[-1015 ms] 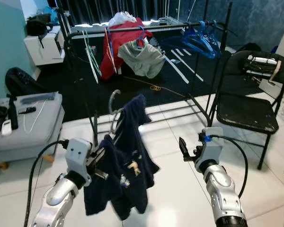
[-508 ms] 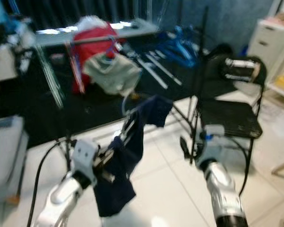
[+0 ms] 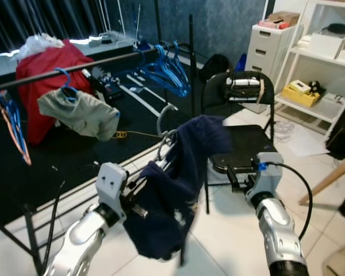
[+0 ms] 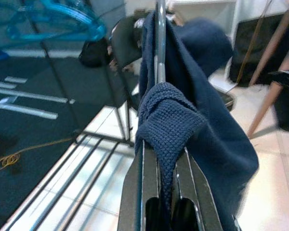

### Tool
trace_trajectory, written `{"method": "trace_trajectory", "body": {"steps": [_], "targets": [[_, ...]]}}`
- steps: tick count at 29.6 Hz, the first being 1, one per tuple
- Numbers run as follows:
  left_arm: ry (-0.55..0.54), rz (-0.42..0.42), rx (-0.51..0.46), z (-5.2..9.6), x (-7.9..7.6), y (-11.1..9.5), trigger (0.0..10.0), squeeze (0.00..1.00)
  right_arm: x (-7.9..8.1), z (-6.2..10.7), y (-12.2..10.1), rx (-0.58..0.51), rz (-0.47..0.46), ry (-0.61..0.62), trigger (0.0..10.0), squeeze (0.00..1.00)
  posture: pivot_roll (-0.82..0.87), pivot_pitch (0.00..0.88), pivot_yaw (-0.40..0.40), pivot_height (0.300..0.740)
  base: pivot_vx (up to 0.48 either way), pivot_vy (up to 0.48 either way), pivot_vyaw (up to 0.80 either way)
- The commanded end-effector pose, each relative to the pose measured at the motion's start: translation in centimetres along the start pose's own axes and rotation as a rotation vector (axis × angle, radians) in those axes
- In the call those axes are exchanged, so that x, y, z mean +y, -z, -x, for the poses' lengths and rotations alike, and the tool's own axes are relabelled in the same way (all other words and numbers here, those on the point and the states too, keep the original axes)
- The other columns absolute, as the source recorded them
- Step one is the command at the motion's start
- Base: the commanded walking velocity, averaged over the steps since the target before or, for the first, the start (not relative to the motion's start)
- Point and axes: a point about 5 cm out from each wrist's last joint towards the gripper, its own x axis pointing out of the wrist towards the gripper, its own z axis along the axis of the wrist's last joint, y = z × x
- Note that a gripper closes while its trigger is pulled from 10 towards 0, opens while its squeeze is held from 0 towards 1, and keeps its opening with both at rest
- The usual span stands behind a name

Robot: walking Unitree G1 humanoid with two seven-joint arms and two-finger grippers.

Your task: Hang hanger

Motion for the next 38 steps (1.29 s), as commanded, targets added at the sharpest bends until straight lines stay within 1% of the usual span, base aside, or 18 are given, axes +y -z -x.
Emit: {"method": "trace_trajectory", "body": {"steps": [1, 4, 6, 7, 10, 11, 12, 13, 14, 19, 22, 23, 25, 29, 34, 36, 37, 38], "targets": [[-0.079, -0.065, 0.057, 0.1, 1.2, 0.4, 10.0, 0.0, -0.5, 0.2, -0.3, -0.005, 0.031, 0.004, 10.0, 0.0, -0.11, 0.0, 0.043, 0.74, 0.48, 0.0, 0.8], [-0.115, -0.097, 0.095, 0.2, 1.8, 0.8, 10.0, 0.0, -0.5, 0.2, -0.3, -0.001, 0.038, -0.002, 10.0, 0.0, -0.11, 0.0, 0.043, 0.74, 0.48, 0.0, 0.8], [-0.172, -0.207, 0.206, 0.8, 3.2, 1.7, 10.0, 0.0, -0.4, 0.2, -0.3, 0.001, 0.041, -0.009, 10.0, 0.0, -0.11, 0.0, 0.043, 0.74, 0.42, 0.0, 0.8], [-0.172, -0.207, 0.206, 0.8, 3.2, 1.7, 10.0, 0.0, -0.4, 0.2, -0.3, 0.001, 0.041, -0.009, 10.0, 0.0, -0.11, 0.0, 0.043, 0.74, 0.371, 0.0, 0.8], [-0.254, -0.323, 0.343, 1.8, 5.0, 2.5, 10.0, 0.0, -0.4, 0.3, -0.3, 0.002, 0.044, -0.015, 10.0, 0.0, -0.11, 0.0, 0.041, 0.74, 0.124, 0.0, 0.8], [-0.276, -0.375, 0.415, 2.4, 5.7, 2.9, 10.0, 0.0, -0.4, 0.3, -0.3, 0.003, 0.046, -0.017, 10.0, 0.0, -0.11, 0.0, 0.041, 0.74, 0.0, 0.0, 0.8], [-0.276, -0.375, 0.415, 2.4, 5.7, 2.9, 10.0, 0.0, -0.4, 0.3, -0.3, 0.003, 0.046, -0.017, 10.0, 0.0, -0.11, 0.0, 0.041, 0.74, 0.0, 0.0, 0.8], [-0.28, -0.456, 0.512, 3.2, 6.5, 3.4, 10.0, 0.0, -0.4, 0.3, -0.3, 0.004, 0.048, -0.022, 10.0, 0.0, -0.11, 0.0, 0.039, 0.74, 0.0, 0.0, 0.8], [-0.274, -0.492, 0.54, 3.4, 6.7, 3.5, 10.0, 0.0, -0.4, 0.3, -0.3, 0.004, 0.049, -0.024, 10.0, 0.0, -0.11, 0.0, 0.039, 0.74, 0.0, 0.0, 0.8], [-0.292, -0.5, 0.581, 3.9, 7.2, 3.6, 10.0, 0.0, -0.3, 0.3, -0.3, 0.005, 0.053, -0.029, 10.0, 0.0, -0.11, 0.0, 0.038, 0.74, 0.0, 0.0, 0.8], [-0.339, -0.44, 0.588, 4.0, 7.7, 3.5, 10.0, 0.0, -0.3, 0.3, -0.2, 0.007, 0.055, -0.033, 10.0, 0.0, -0.11, 0.0, 0.037, 0.74, 0.0, 0.0, 0.8], [-0.339, -0.44, 0.588, 4.0, 7.7, 3.5, 10.0, 0.0, -0.3, 0.3, -0.2, 0.007, 0.055, -0.033, 10.0, 0.0, -0.11, 0.0, 0.037, 0.74, 0.0, 0.0, 0.8], [-0.345, -0.397, 0.597, 4.1, 7.8, 3.7, 10.0, 0.0, -0.3, 0.3, -0.2, 0.009, 0.054, -0.033, 10.0, 0.0, -0.11, 0.0, 0.037, 0.74, 0.0, 0.0, 0.8], [-0.335, -0.39, 0.626, 4.3, 8.0, 3.7, 10.0, 0.0, -0.3, 0.3, -0.2, 0.009, 0.05, -0.03, 10.0, 0.0, -0.11, 0.0, 0.04, 0.74, 0.0, 0.0, 0.8], [-0.339, -0.376, 0.604, 4.1, 8.2, 3.2, 10.0, 0.0, -0.4, 0.3, -0.2, 0.007, 0.038, -0.022, 10.0, 0.0, -0.11, 0.0, 0.04, 0.74, 0.0, 0.0, 0.47], [-0.329, -0.363, 0.573, 3.7, 8.0, 2.9, 10.0, 0.0, -0.4, 0.3, -0.2, 0.005, 0.032, -0.019, 10.0, 0.0, -0.11, 0.0, 0.039, 0.74, 0.0, 0.0, 0.0], [-0.319, -0.329, 0.528, 3.2, 7.6, 2.4, 10.0, 0.0, -0.5, 0.3, -0.2, 0.004, 0.028, -0.018, 10.0, 0.0, -0.11, 0.0, 0.039, 0.74, 0.0, 0.0, 0.0], [-0.319, -0.329, 0.528, 3.2, 7.6, 2.4, 10.0, 0.0, -0.5, 0.3, -0.2, 0.004, 0.028, -0.018, 10.0, 0.0, -0.11, 0.0, 0.039, 0.74, 0.0, 0.0, 0.0]]}}
